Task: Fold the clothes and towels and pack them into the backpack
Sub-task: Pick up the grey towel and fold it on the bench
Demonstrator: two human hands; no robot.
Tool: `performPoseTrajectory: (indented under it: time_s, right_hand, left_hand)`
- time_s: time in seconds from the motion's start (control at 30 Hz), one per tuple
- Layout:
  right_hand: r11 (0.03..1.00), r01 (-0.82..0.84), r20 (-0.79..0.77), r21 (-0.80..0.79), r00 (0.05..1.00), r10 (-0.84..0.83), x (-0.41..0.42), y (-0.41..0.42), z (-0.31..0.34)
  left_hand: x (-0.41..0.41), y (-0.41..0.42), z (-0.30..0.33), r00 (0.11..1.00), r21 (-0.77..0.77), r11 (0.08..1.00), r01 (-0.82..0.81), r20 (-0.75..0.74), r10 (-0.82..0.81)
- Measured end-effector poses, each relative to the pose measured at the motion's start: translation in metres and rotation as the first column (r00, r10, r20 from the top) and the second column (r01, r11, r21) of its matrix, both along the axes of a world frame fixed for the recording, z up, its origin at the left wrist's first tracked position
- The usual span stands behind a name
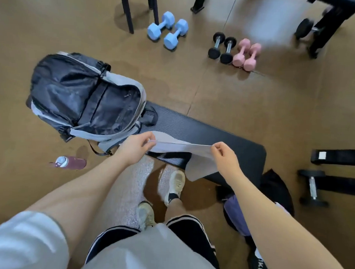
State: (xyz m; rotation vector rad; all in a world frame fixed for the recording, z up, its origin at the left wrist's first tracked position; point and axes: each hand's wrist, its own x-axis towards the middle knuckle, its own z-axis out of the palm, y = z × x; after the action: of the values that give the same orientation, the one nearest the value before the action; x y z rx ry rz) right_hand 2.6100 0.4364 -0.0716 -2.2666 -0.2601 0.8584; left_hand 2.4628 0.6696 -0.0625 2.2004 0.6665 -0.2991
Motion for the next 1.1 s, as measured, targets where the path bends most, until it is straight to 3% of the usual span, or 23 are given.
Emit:
performPoseTrajectory:
  time_s: [0.13, 0.23, 0.37, 0.63, 0.7, 0.8, 0.93, 1.1]
  right_hand:
    - [0.985, -0.129, -0.191, -0.112, 0.976, 0.106, 0.019, 0.001, -0.014]
    - [0.981, -0.172, -0.271, -0.087, 0.952, 0.143, 0.051, 0.011, -0.01]
    - [0.981, -0.155, -0.16, -0.118, 0.978, 0.135, 0.105, 0.04, -0.036]
    - [0.966, -0.061, -0.006, -0.251, 0.998, 0.061, 0.172, 0.089, -0.2]
    - [0.972, -0.003, 0.029, -0.236, 1.0, 0.01, 0.18, 0.094, -0.23]
    - [0.969, 0.04, 0.124, -0.242, 0.992, -0.01, 0.182, 0.085, -0.253]
    - [0.923, 0.164, 0.125, -0.348, 0.984, -0.128, 0.159, 0.027, -0.238]
    - [0.863, 0.124, -0.046, -0.491, 0.985, -0.167, 0.111, -0.045, -0.211]
  left_hand:
    - [0.023, 0.012, -0.006, 0.984, -0.038, 0.991, 0.13, -0.114, -0.134]
    - [0.048, 0.026, -0.004, 0.977, 0.001, 0.987, 0.16, -0.141, -0.158]
    - [0.1, 0.047, -0.028, 0.976, 0.228, 0.954, 0.195, -0.142, -0.166]
    - [0.197, 0.086, -0.199, 0.947, 0.413, 0.871, 0.266, -0.28, -0.156]
    - [0.207, 0.093, -0.235, 0.955, 0.488, 0.829, 0.272, -0.239, -0.173]
    - [0.208, 0.095, -0.268, 0.966, 0.625, 0.744, 0.235, -0.066, -0.249]
    - [0.193, 0.053, -0.269, 0.885, 0.388, 0.836, 0.388, 0.096, -0.455]
    - [0.172, -0.026, -0.25, 0.792, 0.071, 0.792, 0.607, 0.038, -0.61]
